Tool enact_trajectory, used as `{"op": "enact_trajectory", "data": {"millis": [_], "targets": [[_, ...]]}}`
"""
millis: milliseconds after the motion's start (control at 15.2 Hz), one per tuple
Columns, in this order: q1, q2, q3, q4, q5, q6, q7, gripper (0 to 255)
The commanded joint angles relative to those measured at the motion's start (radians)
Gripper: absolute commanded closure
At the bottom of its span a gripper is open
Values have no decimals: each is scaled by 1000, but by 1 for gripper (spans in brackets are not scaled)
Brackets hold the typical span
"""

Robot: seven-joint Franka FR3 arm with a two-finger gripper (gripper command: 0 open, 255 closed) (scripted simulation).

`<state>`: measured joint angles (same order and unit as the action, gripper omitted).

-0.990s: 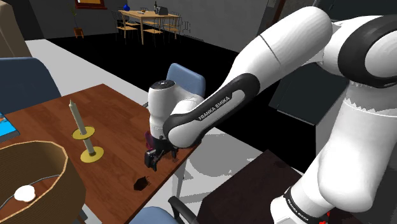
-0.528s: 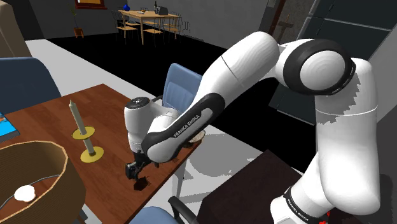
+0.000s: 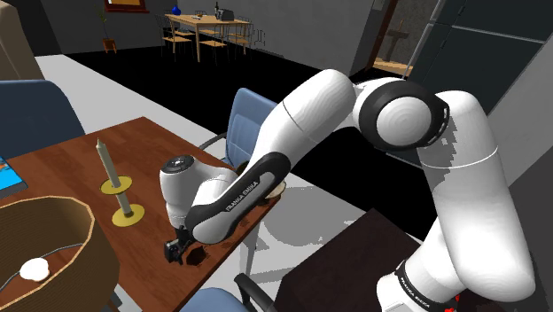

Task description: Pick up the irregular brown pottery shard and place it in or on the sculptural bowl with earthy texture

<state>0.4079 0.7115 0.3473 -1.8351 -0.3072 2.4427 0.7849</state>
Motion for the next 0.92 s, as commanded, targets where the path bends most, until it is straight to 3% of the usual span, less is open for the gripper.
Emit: {"op": "enact_trajectory", "data": {"millis": [0,594,660,858], "targets": [[6,21,-8,6,-8,16,4,0],[10,38,-14,10,-14,29,7,0],[10,38,-14,10,-14,29,7,255],[10,38,-14,10,-14,29,7,255]]}}
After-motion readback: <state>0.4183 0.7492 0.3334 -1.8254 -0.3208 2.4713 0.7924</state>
